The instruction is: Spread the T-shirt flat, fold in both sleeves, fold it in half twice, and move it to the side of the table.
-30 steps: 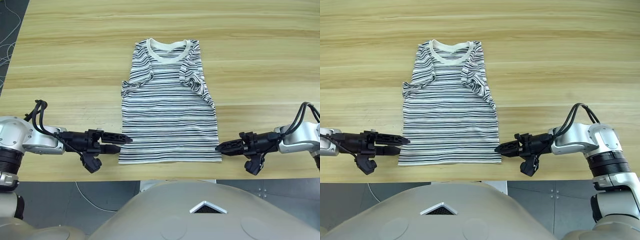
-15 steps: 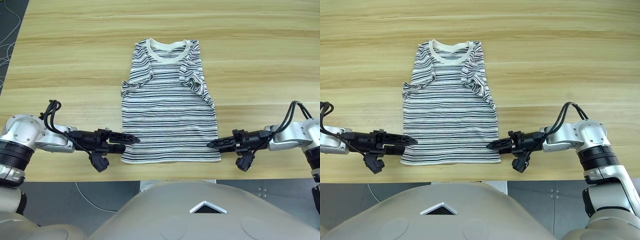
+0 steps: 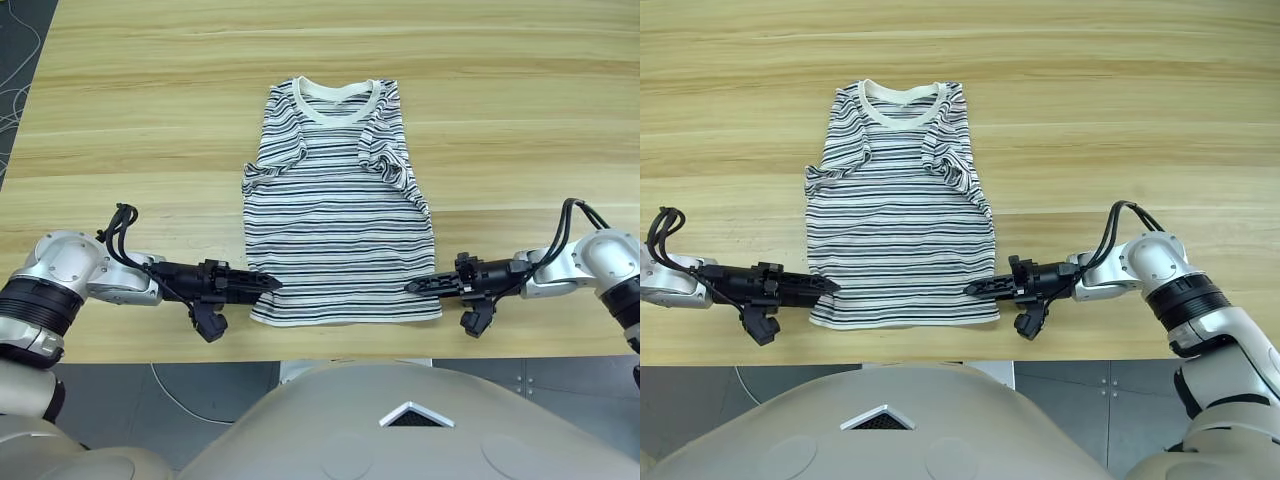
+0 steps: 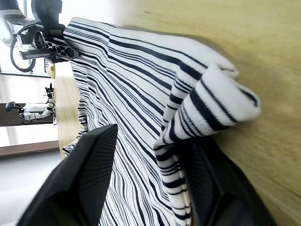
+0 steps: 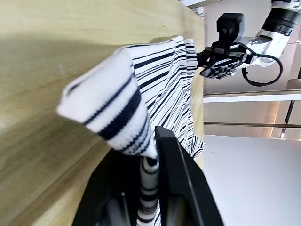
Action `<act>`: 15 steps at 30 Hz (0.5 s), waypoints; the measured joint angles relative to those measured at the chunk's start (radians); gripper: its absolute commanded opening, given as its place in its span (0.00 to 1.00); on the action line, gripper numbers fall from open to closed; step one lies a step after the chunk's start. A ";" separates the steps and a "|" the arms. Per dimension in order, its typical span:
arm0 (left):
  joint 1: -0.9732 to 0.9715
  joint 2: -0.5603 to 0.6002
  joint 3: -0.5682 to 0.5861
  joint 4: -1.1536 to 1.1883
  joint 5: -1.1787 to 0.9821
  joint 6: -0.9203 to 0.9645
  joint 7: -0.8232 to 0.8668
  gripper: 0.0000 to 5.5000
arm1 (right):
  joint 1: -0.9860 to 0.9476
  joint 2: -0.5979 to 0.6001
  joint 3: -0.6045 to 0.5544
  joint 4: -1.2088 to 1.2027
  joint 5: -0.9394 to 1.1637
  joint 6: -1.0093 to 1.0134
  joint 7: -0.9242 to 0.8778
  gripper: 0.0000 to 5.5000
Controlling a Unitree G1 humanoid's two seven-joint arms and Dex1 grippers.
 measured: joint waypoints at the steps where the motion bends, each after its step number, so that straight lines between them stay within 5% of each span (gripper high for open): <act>1: -0.003 0.000 -0.007 0.005 0.000 0.003 0.000 0.30 | -0.011 -0.002 0.018 0.005 0.000 0.000 -0.015 0.02; 11: -0.023 -0.012 -0.033 0.042 -0.002 0.032 0.000 0.03 | -0.089 -0.011 0.131 0.047 0.000 0.001 -0.088 0.02; 15: -0.038 -0.017 -0.034 0.058 -0.007 0.038 0.000 0.03 | -0.101 -0.012 0.150 0.058 0.001 0.001 -0.105 0.02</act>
